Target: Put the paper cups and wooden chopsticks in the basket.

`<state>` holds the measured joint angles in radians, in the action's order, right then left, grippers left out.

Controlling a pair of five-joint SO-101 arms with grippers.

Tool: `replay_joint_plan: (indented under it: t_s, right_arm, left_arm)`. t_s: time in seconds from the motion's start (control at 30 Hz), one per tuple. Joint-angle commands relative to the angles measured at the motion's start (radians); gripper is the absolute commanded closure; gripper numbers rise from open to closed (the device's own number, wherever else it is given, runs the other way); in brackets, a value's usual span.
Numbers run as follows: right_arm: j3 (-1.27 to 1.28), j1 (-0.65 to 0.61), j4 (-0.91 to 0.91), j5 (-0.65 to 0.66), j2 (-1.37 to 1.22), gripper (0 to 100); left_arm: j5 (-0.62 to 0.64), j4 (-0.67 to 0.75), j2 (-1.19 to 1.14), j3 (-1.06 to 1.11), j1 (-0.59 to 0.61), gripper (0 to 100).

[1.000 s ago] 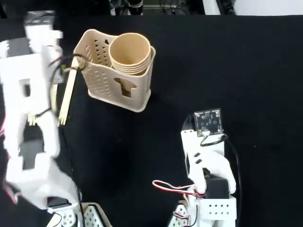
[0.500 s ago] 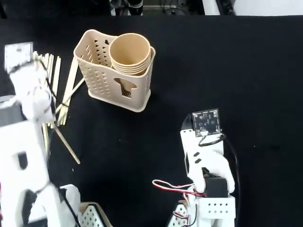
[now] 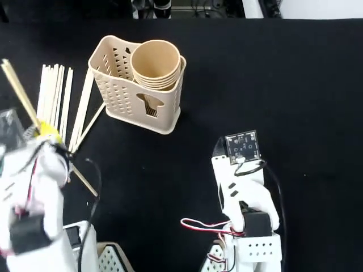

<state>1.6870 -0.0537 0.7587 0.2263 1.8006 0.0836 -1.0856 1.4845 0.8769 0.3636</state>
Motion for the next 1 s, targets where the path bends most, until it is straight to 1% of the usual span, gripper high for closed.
replay_joint_plan:
  t_s: [0.0,0.07,0.17,0.37,0.43,0.5,0.57,0.63,0.73,0.83,0.97]
  right_arm:
    - [-0.002,-0.008,-0.005,-0.008,0.041,98.5]
    - [-0.002,-0.008,-0.005,-0.008,0.041,98.5]
    - [-0.002,-0.008,-0.005,-0.006,0.041,98.5]
    - [-0.002,-0.008,-0.005,-0.005,0.041,98.5]
    - [-0.002,-0.006,-0.005,-0.005,0.041,98.5]
    - [-0.002,-0.006,-0.005,-0.005,0.041,98.5]
    - [-0.002,-0.003,-0.005,-0.003,0.041,98.5]
    - [-0.002,-0.002,-0.008,-0.003,0.039,98.5]
    - [-0.002,0.003,-0.008,-0.003,0.039,98.5]
    - [-0.002,0.003,-0.005,-0.003,0.039,98.5]
    - [-0.002,-0.002,-0.005,-0.003,0.039,98.5]
  left_arm:
    - [-0.002,0.049,0.118,-0.117,0.004,97]
    - [0.0,0.107,0.129,-0.171,0.002,97]
    - [0.006,0.235,0.094,-0.199,0.001,97]
    - [0.173,0.569,-0.11,-0.18,-0.01,97]
    - [0.203,0.657,-0.207,-0.18,-0.074,97]
    - [0.206,0.723,-0.313,-0.185,-0.151,97]
    - [0.206,0.772,-0.408,-0.189,-0.217,97]
    - [0.206,0.81,-0.493,-0.191,-0.257,97]
    - [0.206,0.858,-0.591,-0.182,-0.271,97]
    - [0.21,0.87,-0.655,-0.18,-0.271,97]
    - [0.207,0.879,-0.674,-0.208,-0.272,97]
